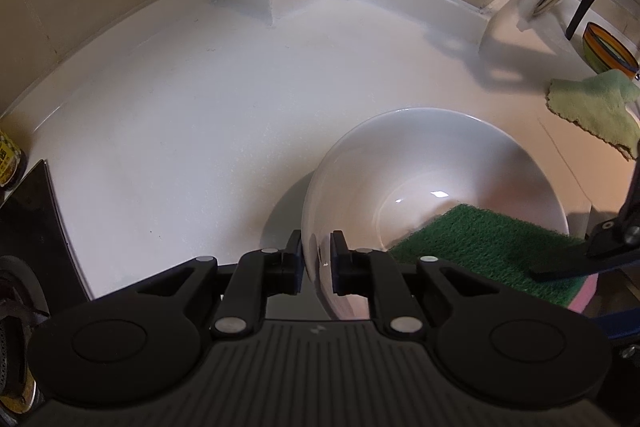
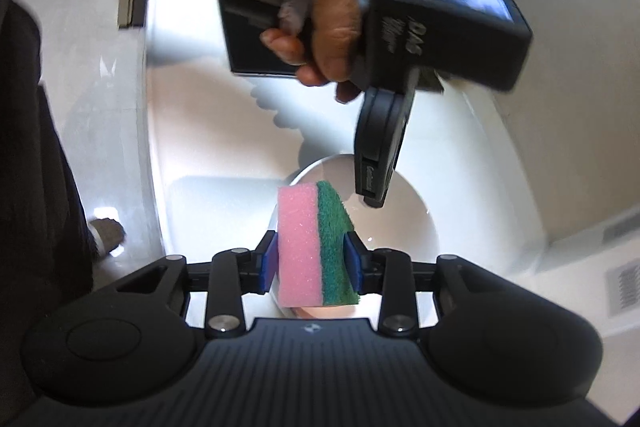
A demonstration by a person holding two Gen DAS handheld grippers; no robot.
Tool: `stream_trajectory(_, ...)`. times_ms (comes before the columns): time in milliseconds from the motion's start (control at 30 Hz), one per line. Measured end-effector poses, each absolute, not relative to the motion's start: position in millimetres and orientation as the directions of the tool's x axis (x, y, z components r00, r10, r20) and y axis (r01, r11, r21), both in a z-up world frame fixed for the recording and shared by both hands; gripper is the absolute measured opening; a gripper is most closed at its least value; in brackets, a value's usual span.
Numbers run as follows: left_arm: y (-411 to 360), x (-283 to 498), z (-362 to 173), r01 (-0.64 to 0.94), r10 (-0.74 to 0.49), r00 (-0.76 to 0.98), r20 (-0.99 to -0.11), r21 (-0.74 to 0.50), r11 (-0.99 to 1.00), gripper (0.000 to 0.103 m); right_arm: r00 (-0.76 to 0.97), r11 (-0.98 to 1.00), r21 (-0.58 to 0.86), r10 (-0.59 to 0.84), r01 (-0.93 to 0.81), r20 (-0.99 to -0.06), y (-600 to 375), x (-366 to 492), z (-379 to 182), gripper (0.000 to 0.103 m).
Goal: Clean bowl
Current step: 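Hold the bowl with the left gripper while the right gripper scrubs its inside with the green side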
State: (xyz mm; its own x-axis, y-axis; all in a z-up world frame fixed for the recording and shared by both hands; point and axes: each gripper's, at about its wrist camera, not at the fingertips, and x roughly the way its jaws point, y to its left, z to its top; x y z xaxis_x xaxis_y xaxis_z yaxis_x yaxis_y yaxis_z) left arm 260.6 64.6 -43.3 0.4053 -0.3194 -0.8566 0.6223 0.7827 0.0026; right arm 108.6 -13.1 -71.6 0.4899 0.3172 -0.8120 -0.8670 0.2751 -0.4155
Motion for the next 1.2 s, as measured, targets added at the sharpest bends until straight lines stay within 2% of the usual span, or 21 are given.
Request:
stream_trajectory(100, 64.1, 265.8, -42.9, 0.645, -0.335, 0.384, -0.860, -0.010, 0.764, 0.008, 0.474, 0.288, -0.391, 0.324, -0.874, -0.819, -18.2, 109.2, -67.1, 0.027)
stream_trajectory(200, 59.9, 273.6, -43.2, 0.675, -0.366, 0.358, -0.859, -0.032, 0.737, 0.008, 0.460, 0.166, -0.429, 0.333, -0.888, -0.823, -23.8, 98.7, -65.4, 0.026)
stream_trajectory(267, 60.6, 277.7, -42.4, 0.650, -0.363, 0.349, -0.864, -0.055, 0.758, 0.014, 0.469, 0.086, -0.466, 0.306, -0.880, -0.828, -27.4, 95.0, -66.4, 0.026)
stream_trajectory(367, 69.4, 271.9, -37.0, 0.553, -0.326, 0.373, -0.869, -0.074, 0.830, 0.022, 0.466, 0.087, -0.463, 0.300, -0.882, -0.832, -31.0, 97.3, -67.6, 0.026)
stream_trajectory(500, 80.6, 251.6, -35.9, 0.412, -0.295, 0.406, -0.865, -0.115, 0.904, 0.021, 0.469, 0.149, -0.445, 0.312, -0.883, -0.826, -33.2, 101.4, -63.7, 0.026)
stream_trajectory(533, 81.2, 246.8, -36.5, 0.392, -0.289, 0.413, -0.864, -0.118, 0.912, 0.019, 0.464, 0.167, -0.432, 0.316, -0.886, -0.828, -32.8, 103.5, -62.3, 0.026)
stream_trajectory(567, 81.7, 242.0, -37.0, 0.372, -0.283, 0.420, -0.863, -0.121, 0.920, 0.011, 0.457, 0.188, -0.417, 0.321, -0.889, -0.830, -32.2, 105.9, -60.9, 0.026)
stream_trajectory(600, 79.8, 241.5, -37.6, 0.377, -0.283, 0.423, -0.861, -0.117, 0.919, 0.008, 0.452, 0.200, -0.406, 0.323, -0.892, -0.832, -32.7, 107.1, -58.7, 0.026)
stream_trajectory(733, 71.2, 245.7, -38.4, 0.453, -0.269, 0.421, -0.866, -0.056, 0.890, 0.007, 0.401, 0.235, -0.335, 0.350, -0.913, -0.847, -35.3, 113.7, -49.0, 0.026)
stream_trajectory(900, 61.3, 272.2, -37.3, 0.579, -0.317, 0.334, -0.888, -0.073, 0.812, 0.007, 0.396, 0.074, -0.394, 0.324, -0.916, -0.859, -41.5, 100.2, -48.9, 0.025)
stream_trajectory(933, 60.8, 275.9, -36.9, 0.574, -0.321, 0.327, -0.889, -0.083, 0.815, 0.009, 0.403, 0.038, -0.412, 0.309, -0.910, -0.862, -42.9, 98.3, -49.6, 0.025)
stream_trajectory(967, 60.4, 277.7, -36.5, 0.558, -0.313, 0.330, -0.891, -0.083, 0.825, 0.018, 0.410, 0.001, -0.429, 0.294, -0.903, -0.863, -44.3, 96.4, -50.4, 0.025)
stream_trajectory(1000, 60.8, 275.0, -35.4, 0.534, -0.299, 0.344, -0.890, -0.076, 0.842, 0.019, 0.415, -0.004, -0.435, 0.291, -0.900, -0.862, -44.6, 96.7, -51.3, 0.025)
stream_trajectory(1200, 70.1, 232.0, -34.5, 0.380, -0.235, 0.430, -0.872, -0.061, 0.923, 0.020, 0.426, 0.153, -0.398, 0.310, -0.905, -0.850, -36.4, 108.7, -57.6, 0.025)
